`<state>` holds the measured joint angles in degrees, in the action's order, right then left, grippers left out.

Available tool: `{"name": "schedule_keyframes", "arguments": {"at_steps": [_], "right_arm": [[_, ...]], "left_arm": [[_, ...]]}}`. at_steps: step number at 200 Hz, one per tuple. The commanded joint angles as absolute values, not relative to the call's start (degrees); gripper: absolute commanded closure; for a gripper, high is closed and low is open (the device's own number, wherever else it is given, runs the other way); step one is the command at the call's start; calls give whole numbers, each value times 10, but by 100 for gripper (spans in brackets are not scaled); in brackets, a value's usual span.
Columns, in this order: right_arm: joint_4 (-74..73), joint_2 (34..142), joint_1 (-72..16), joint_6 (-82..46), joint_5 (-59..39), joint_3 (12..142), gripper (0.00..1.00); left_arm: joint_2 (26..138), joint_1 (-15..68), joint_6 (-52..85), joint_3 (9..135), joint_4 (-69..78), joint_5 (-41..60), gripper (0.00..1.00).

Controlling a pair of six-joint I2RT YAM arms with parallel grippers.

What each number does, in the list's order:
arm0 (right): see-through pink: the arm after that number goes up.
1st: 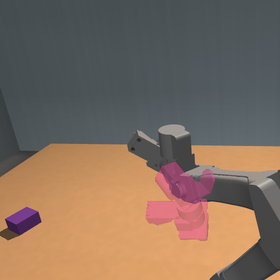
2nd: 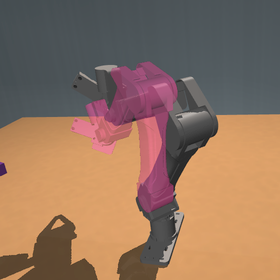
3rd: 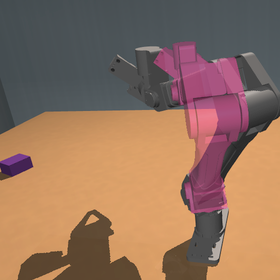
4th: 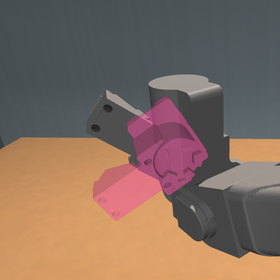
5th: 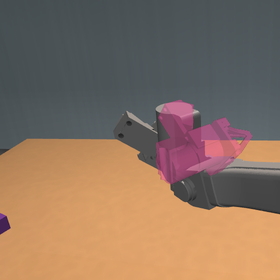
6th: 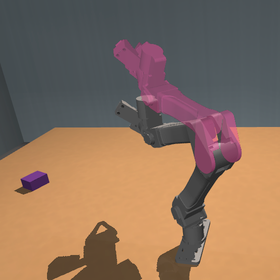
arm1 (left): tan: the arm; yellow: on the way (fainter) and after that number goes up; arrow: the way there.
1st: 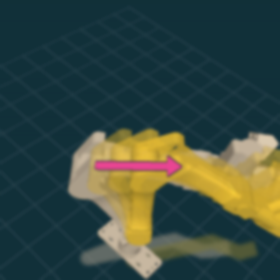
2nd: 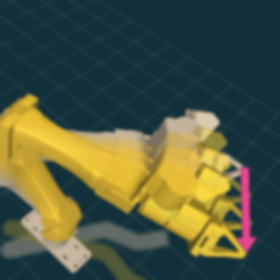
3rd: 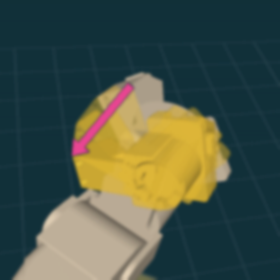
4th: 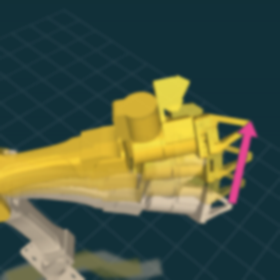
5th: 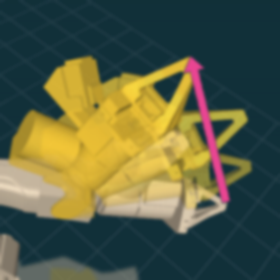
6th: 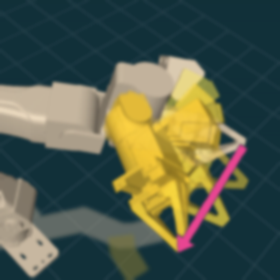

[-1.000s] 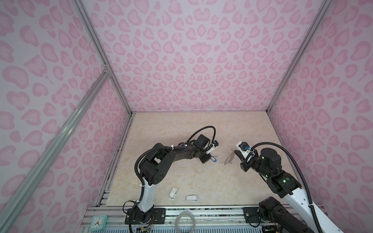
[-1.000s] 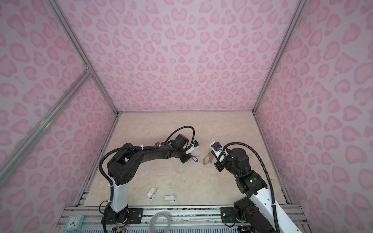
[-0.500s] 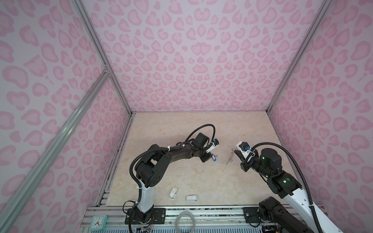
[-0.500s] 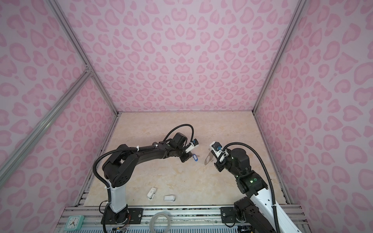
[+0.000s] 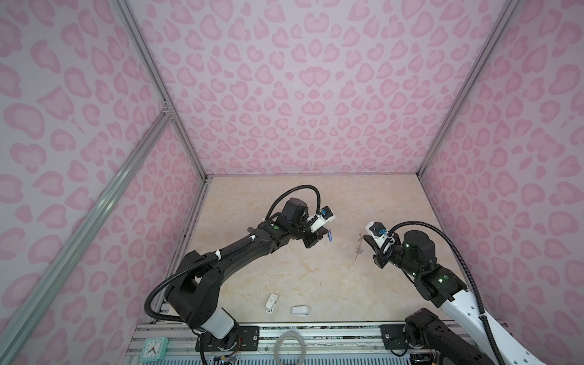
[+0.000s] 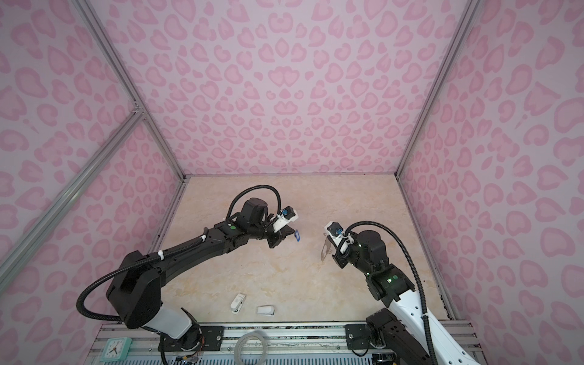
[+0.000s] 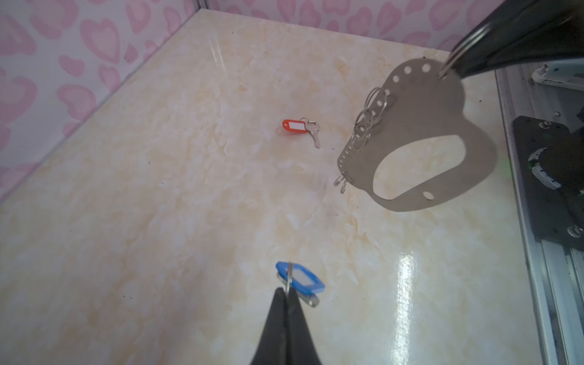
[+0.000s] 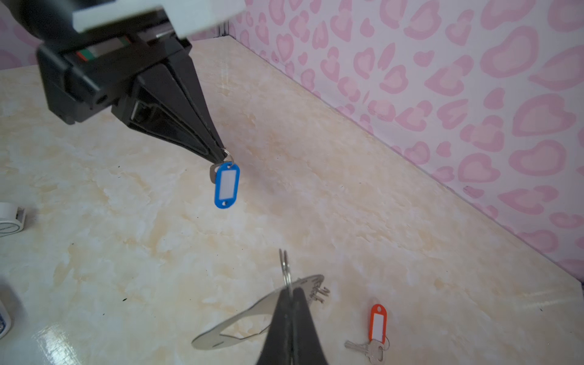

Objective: Put the keys on the keyring
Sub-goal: 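Carry the blue-tagged key to the split ring held by the right gripper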

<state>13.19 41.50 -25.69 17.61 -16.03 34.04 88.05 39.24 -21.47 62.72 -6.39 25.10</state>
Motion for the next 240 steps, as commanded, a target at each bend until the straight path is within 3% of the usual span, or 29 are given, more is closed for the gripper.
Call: {"name": "schedule_keyframes", "arguments": {"at_steps": [1, 86, 240], "right_arm": [[93, 425, -272, 188, -152, 337, 100], [29, 450, -325, 214, -145, 338, 100], [2, 473, -362, 229, -133, 348, 100]], "left_arm": [[841, 388, -245, 624, -66, 295, 97], [803, 398, -258, 640, -108, 413, 96], [887, 435, -177, 738, -172, 359, 96]]}}
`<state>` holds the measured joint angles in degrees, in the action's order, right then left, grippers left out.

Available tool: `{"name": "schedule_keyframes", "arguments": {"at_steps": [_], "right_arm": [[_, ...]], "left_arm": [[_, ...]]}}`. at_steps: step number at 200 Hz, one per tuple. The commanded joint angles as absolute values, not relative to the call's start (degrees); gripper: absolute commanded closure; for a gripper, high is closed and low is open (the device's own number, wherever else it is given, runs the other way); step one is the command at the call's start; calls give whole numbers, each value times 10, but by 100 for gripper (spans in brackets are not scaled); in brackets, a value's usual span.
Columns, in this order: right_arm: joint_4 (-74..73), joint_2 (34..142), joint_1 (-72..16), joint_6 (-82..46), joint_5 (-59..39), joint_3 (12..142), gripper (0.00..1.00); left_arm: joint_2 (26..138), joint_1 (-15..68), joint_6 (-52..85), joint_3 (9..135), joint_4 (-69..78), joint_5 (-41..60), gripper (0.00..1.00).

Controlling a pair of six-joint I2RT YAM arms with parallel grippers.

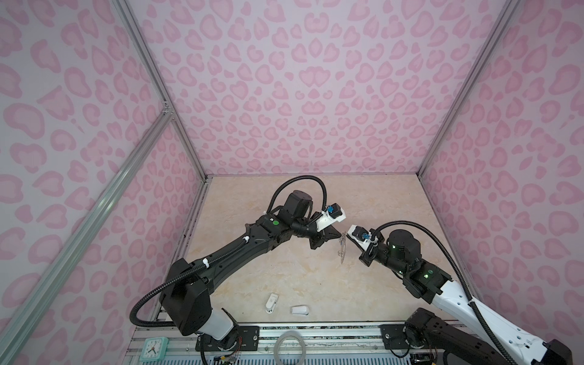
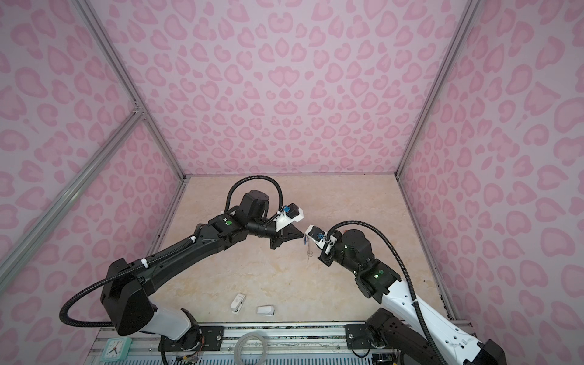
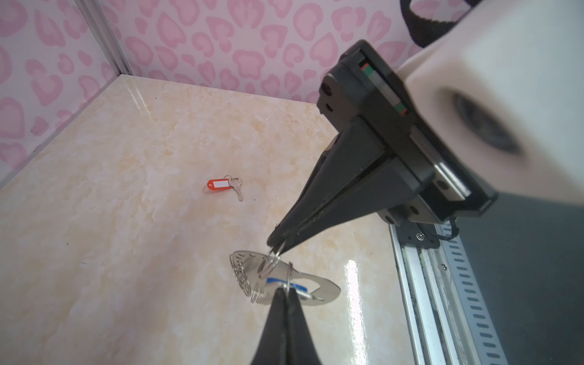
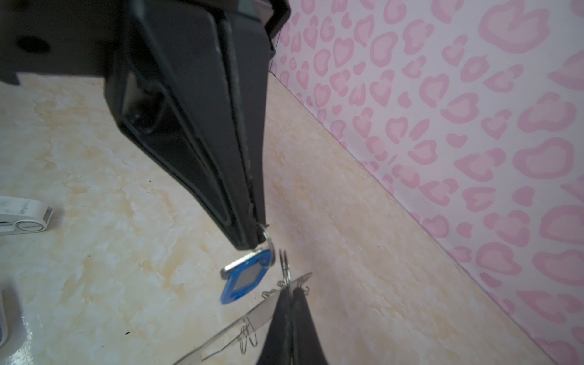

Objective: Put the keys on the keyring
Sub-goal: 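Carry the blue-tagged key to the split ring held by the right gripper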

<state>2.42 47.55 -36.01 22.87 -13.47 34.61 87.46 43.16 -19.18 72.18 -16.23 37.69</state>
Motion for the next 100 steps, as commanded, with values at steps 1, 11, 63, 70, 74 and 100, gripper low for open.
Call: {"name": "schedule_keyframes", "arguments": {"at_steps": [1, 11, 63, 70, 74, 100], "right_arm": [[2, 473, -361, 229, -133, 348, 100], [3, 472, -362, 230, -134, 348, 100], [16, 470, -362, 232, -135, 347, 100], [18, 469, -361, 233, -135, 347, 100], [18, 469, -361, 233, -135, 346, 100], [18, 464, -361, 234, -131, 340, 100]], "left_arm": [[887, 434, -176, 739, -172, 359, 96], [892, 436, -172, 744, -175, 354, 97], [900, 440, -162, 757, -178, 339, 97], [900, 440, -160, 758, -178, 336, 97], [900, 440, -159, 758, -178, 333, 96], [902, 440, -149, 761, -179, 323, 96]]}}
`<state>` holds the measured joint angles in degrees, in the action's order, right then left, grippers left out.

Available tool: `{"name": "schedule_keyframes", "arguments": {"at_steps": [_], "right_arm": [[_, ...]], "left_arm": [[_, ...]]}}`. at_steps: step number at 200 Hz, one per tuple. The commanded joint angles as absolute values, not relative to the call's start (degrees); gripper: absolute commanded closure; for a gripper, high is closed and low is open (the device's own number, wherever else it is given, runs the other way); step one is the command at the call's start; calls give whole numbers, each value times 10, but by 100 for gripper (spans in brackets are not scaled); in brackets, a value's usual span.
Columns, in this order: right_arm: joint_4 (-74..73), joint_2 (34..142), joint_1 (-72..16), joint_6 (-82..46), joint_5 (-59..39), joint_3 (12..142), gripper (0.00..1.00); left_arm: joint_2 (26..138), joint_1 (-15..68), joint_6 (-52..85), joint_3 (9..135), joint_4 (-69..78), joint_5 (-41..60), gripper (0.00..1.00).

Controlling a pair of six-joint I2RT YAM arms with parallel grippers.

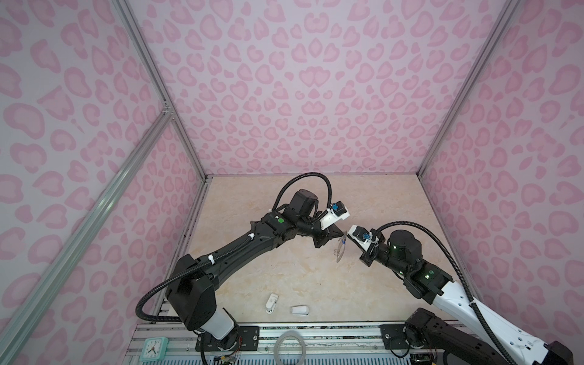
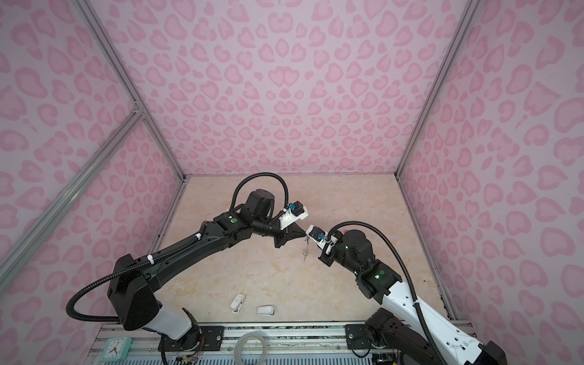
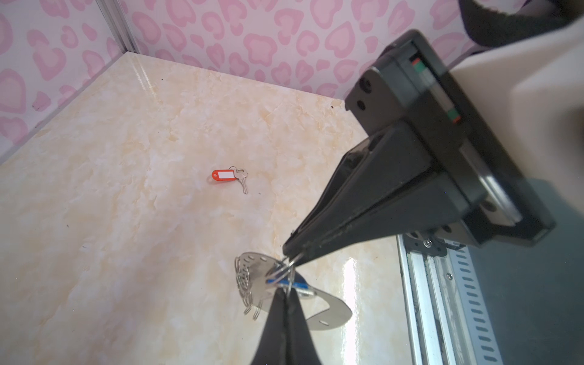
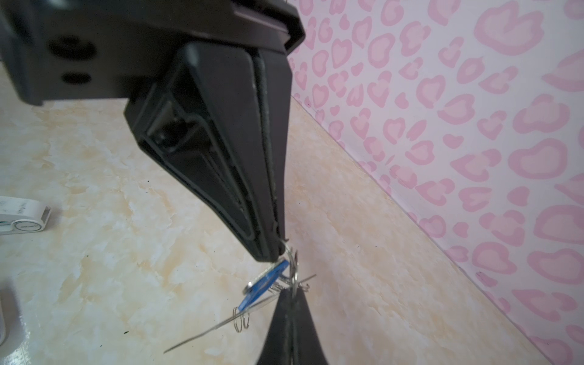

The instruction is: Put the keys on the keyring

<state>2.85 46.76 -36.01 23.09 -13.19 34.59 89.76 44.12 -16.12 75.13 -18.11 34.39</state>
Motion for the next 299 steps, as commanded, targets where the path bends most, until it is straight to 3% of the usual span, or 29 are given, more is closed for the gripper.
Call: {"name": "schedule_keyframes", "arguments": {"at_steps": [1, 120, 213, 237, 259, 277, 299], "right_arm": [[18, 464, -361, 234, -131, 340, 100], [-43, 415, -361, 241, -113, 296, 100], [-114, 410, -361, 257, -133, 269, 100], [-128, 415, -361, 259, -134, 269, 100], [-137, 420, -361, 259, -137, 270, 100], [-141, 425, -361, 258, -142, 272, 100], [-142, 431, -361, 258, -147, 275, 100]], "left_arm": [[902, 440, -149, 761, -180, 323, 96], [933, 428, -70, 767, -181, 376, 96], [948, 403, -40, 787, -183, 472, 96], [946, 396, -46, 782, -190, 482, 87], [944, 392, -51, 780, -196, 485, 72], [938, 389, -62, 775, -195, 485, 50], [912, 389, -91, 747, -176, 471, 42]]}}
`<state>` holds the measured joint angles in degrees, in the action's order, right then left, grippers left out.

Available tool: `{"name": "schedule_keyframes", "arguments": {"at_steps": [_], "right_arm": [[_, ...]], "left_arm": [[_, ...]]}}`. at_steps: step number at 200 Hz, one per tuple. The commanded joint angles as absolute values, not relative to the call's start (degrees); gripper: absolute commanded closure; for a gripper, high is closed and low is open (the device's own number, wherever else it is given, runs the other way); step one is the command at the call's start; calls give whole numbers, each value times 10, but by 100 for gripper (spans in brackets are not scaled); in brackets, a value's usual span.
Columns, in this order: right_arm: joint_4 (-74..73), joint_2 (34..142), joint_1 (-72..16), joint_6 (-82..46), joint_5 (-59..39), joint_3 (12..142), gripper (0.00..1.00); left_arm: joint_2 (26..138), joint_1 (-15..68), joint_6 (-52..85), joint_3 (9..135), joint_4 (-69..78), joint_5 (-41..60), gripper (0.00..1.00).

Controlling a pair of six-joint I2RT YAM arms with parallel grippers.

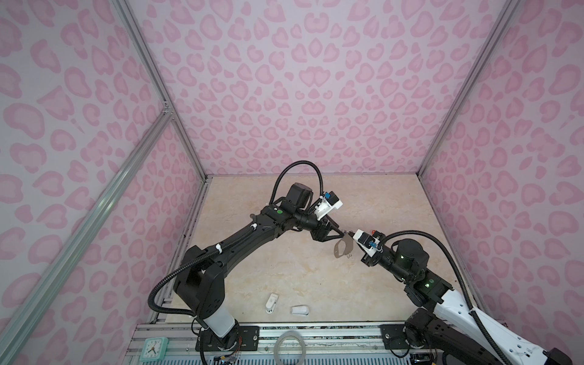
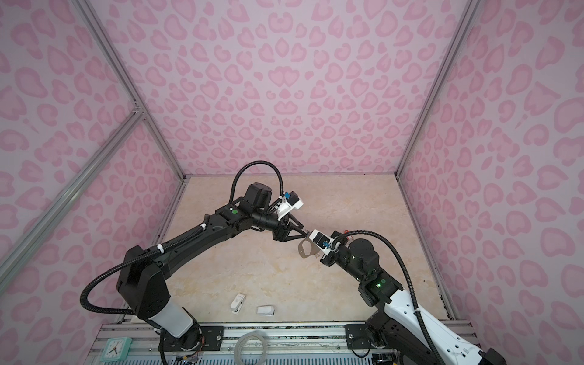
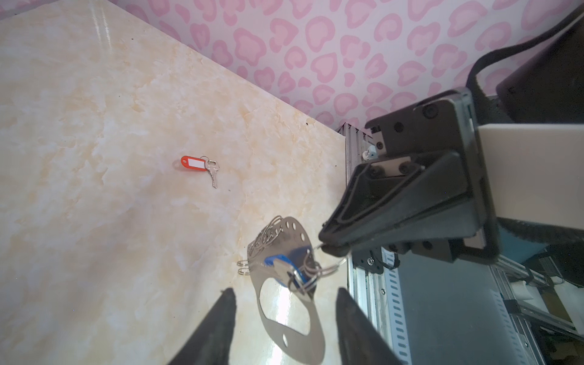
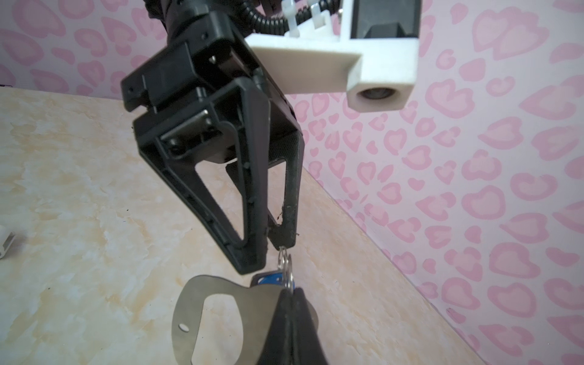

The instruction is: Put the keys on the keyring

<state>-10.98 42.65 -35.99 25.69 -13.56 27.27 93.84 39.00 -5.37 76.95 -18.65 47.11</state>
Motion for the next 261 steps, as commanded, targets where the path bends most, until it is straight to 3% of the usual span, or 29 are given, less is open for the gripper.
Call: {"name": "schedule_keyframes", "arguments": {"at_steps": [1, 39, 87, 179, 205, 213, 261], "right_arm": [[-143, 431, -360, 258, -147, 275, 100], [-150, 438, -355, 250, -174, 277, 100], [-160, 434, -347, 241, -233, 273, 100], [-198, 432, -345, 221, -312, 267, 100], [-205, 436, -346, 219, -318, 268, 100], [-207, 437, -345, 218, -321, 269, 100], [-212, 440, -345, 218, -331, 270, 100]], "left_arm": [[910, 389, -93, 746, -175, 470, 42], [849, 396, -190, 697, -151, 426, 38], [800, 405, -277, 654, -97, 389, 50], [785, 420, -338, 651, -92, 402, 57], [780, 427, -354, 649, -100, 404, 62], [778, 427, -357, 647, -101, 404, 70], [775, 430, -365, 642, -103, 399, 84]]}}
